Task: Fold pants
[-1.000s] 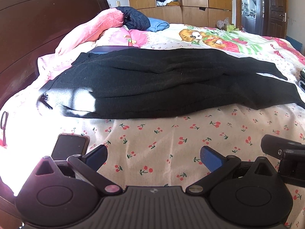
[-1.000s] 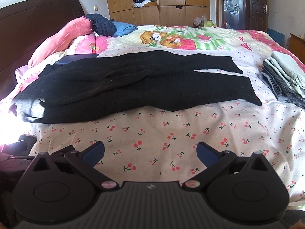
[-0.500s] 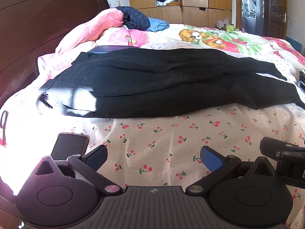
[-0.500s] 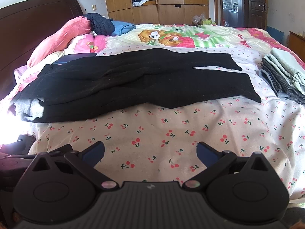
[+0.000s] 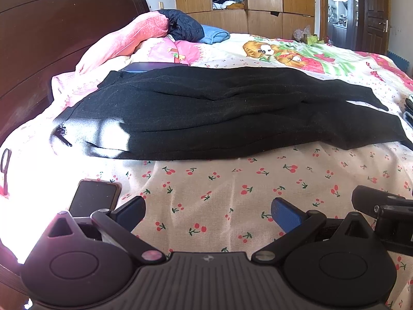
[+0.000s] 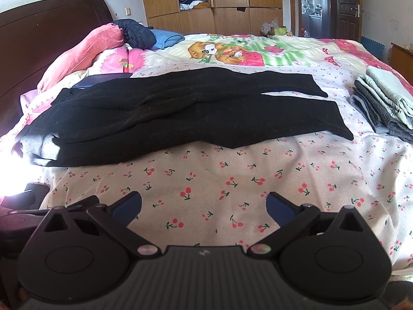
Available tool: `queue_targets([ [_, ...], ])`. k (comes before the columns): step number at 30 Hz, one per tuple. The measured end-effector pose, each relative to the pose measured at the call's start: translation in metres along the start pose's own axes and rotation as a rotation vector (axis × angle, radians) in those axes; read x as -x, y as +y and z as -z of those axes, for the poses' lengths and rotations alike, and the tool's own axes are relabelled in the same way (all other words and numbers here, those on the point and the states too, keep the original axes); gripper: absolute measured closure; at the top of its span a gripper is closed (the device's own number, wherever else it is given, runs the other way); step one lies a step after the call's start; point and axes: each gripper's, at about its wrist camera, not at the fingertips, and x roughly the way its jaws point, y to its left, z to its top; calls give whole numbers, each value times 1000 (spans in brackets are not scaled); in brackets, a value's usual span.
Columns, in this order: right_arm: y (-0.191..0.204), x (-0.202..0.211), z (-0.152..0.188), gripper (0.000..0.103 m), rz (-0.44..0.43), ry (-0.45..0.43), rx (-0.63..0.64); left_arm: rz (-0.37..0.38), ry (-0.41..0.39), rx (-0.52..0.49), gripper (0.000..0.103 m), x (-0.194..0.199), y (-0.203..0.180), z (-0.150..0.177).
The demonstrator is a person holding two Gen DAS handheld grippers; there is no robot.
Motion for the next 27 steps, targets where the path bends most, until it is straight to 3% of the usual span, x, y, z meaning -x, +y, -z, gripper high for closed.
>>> queue_targets([
  [27, 0, 0, 0, 1, 1, -1, -1, 10, 6, 10, 0, -6, 0, 0],
])
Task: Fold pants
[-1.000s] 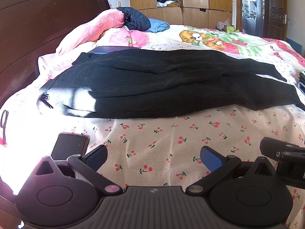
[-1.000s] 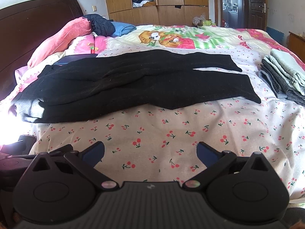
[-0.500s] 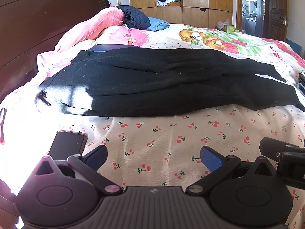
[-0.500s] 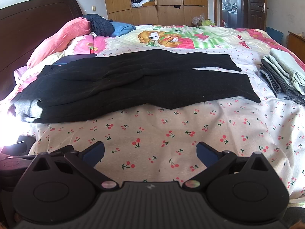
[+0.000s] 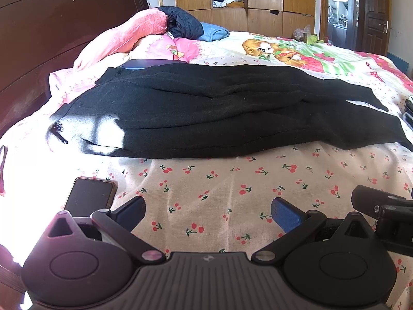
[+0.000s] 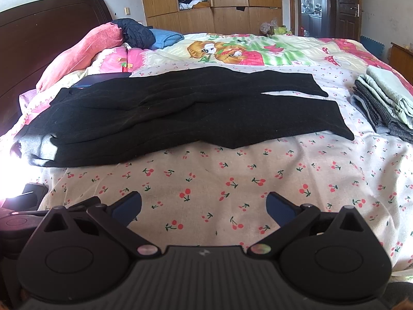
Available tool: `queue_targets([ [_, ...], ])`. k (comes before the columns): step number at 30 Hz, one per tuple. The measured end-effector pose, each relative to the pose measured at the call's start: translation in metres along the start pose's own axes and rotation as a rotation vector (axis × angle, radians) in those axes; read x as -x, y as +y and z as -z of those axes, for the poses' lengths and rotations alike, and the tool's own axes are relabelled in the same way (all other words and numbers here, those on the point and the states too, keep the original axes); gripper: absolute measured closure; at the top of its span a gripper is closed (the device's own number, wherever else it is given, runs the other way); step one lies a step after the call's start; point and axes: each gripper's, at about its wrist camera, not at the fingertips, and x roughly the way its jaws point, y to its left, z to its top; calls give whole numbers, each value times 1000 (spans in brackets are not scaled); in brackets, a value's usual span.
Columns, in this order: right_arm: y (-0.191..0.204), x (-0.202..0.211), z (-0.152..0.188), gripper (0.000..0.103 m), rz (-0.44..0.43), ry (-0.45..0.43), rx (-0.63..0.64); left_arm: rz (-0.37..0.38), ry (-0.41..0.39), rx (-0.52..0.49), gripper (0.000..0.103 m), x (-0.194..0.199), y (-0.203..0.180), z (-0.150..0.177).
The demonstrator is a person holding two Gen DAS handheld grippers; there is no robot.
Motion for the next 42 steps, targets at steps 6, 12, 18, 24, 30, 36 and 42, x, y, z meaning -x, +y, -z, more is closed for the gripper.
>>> queue_targets([
  [6, 0, -4, -7, 1, -1, -9, -4, 8, -8, -9, 0, -4, -2, -7],
  [12, -3, -13, -17, 1, -10, -10, -17, 9, -11, -5, 0, -12, -2, -18],
  [18, -8, -26, -25, 1, -3, -7, -36, 19, -4, -34, 0, -24, -7, -27],
  [24, -37, -51, -38, 1, 39, 9, -98, 51, 11, -2, 0, -44, -5, -41],
  [30, -101, -87, -60, 5, 108, 28, -250, 124, -4, 31, 0, -76, -9, -63],
  [36, -166, -119, -65, 9, 97, 51, -457, 209, -12, -111, 0, -110, -43, -78],
  [42, -207, -143, -71, 27, 75, 4, -678, 309, -21, -187, 0, -130, -73, -88],
])
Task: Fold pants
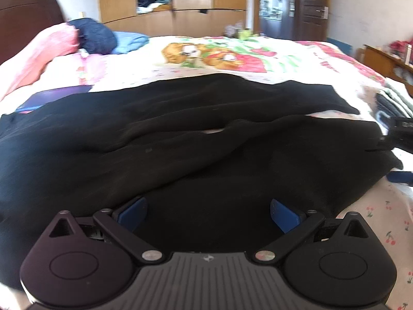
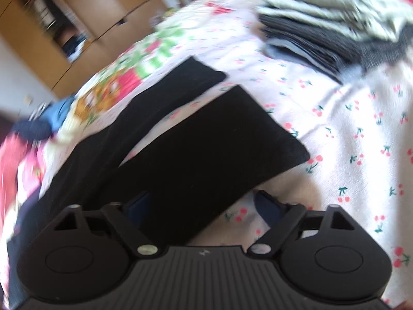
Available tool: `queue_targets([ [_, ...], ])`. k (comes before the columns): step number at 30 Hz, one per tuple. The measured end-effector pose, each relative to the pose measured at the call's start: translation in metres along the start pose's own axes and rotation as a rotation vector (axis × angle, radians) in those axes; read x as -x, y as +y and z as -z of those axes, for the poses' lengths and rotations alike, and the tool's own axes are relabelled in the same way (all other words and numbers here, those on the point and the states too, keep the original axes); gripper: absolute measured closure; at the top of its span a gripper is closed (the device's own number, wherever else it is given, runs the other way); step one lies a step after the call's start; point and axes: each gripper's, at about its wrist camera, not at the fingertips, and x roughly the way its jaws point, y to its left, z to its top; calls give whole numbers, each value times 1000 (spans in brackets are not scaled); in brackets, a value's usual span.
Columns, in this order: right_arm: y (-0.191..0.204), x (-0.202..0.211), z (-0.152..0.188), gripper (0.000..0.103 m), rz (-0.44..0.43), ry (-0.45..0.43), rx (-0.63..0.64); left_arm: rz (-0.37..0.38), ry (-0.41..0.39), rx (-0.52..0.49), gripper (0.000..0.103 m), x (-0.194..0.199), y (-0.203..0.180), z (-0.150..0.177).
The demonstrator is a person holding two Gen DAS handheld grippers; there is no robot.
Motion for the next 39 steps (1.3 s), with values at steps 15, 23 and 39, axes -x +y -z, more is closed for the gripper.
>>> queue_targets([
  [15, -32, 44, -41, 100, -85, -145, -183, 167, 82, -168, 46, -16, -35, -25],
  [23, -60, 52, -26, 95, 105, -81, -122, 160, 95, -257, 46, -4, -69, -17],
  [39, 152, 4, 72, 85, -125, 95, 624, -230, 121, 4, 45, 41, 177, 19],
])
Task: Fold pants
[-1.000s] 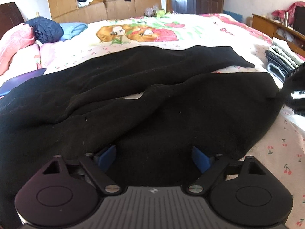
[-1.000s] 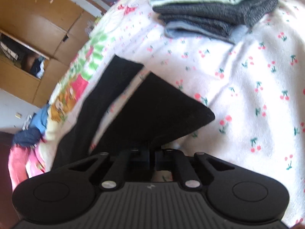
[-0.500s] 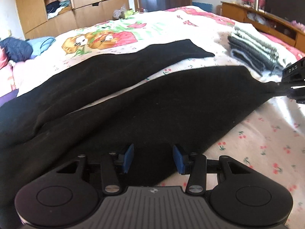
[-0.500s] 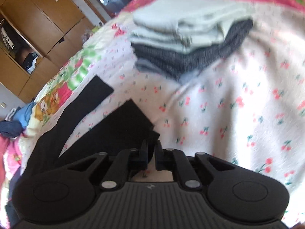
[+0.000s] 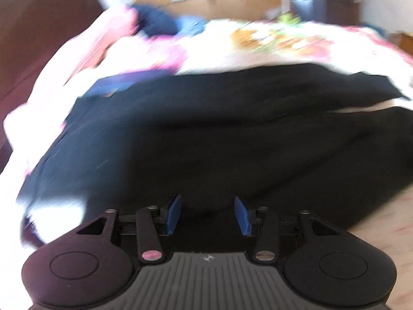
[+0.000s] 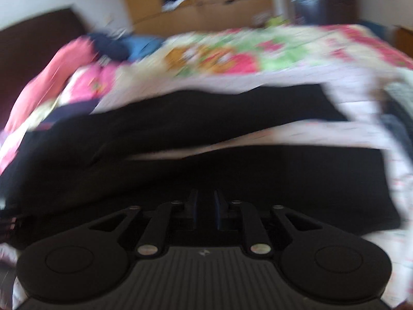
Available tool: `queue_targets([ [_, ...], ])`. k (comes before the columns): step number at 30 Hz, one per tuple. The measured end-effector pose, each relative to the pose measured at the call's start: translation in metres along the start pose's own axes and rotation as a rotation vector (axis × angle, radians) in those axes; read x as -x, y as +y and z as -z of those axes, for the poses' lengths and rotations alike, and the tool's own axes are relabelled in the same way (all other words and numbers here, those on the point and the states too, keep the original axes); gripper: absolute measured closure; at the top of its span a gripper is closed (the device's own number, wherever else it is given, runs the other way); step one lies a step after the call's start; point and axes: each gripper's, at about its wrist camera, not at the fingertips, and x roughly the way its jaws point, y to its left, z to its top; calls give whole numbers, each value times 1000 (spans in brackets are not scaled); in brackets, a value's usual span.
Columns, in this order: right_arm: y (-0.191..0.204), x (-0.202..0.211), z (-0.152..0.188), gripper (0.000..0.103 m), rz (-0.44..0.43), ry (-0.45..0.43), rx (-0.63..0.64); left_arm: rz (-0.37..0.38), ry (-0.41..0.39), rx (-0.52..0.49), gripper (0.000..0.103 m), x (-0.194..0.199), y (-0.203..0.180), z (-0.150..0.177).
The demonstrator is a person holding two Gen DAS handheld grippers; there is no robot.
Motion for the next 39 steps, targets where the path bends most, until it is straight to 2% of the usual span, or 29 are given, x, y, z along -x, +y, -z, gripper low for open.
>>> queue_targets([
  [1, 12, -23, -2, 86, -3, 67, 26, -25, 43, 1, 41, -11, 18, 5],
  [2, 21, -42, -5, 85, 23, 121, 52, -9, 64, 5, 38, -16, 35, 9],
  [3, 29, -51, -11, 84, 54, 142, 89, 41, 71, 29, 40, -14, 53, 9],
  [4, 38, -49, -21, 83, 49, 126, 133, 65, 73, 53, 40, -9, 68, 4],
  [5, 46, -42, -33, 83, 10, 100, 165, 78, 65, 55, 40, -3, 81, -4],
  [8, 78, -45, -82, 80, -103, 57, 282, 111, -34, 22, 39, 6, 118, -38],
  [10, 110, -76, -118, 73, -157, 67, 381, 95, -75, 3, 39, -8, 142, -64],
  [12, 143, -120, -145, 65, -191, 98, 469, 37, -97, -28, 39, -36, 165, -93],
  [15, 186, -181, -176, 63, -226, 143, 577, 27, -73, -27, 40, -82, 198, -134],
  [18, 215, -219, -186, 60, -241, 171, 656, 13, -87, -32, 40, -113, 221, -164],
  [21, 224, -247, -192, 56, -273, 231, 698, 61, -63, -5, 40, -137, 234, -180],
  [27, 230, -269, -188, 52, -274, 247, 778, 24, 10, 9, 40, -167, 246, -180],
  [30, 230, -275, -186, 40, -307, 268, 800, 23, 25, -11, 40, -173, 244, -179],
  [32, 227, -282, -184, 39, -303, 280, 780, 16, 46, 11, 40, -184, 242, -180],
  [33, 227, -285, -182, 39, -299, 285, 764, -3, 66, 28, 43, -191, 241, -180],
  [35, 230, -282, -178, 52, -286, 270, 770, -30, 73, 8, 47, -194, 234, -180],
  [36, 231, -277, -177, 77, -295, 268, 779, -46, 59, -15, 51, -190, 229, -178],
  [37, 232, -274, -177, 92, -299, 278, 777, -55, 47, -29, 53, -185, 227, -177],
  [39, 232, -263, -177, 97, -290, 260, 782, -58, 30, -23, 60, -174, 228, -175],
])
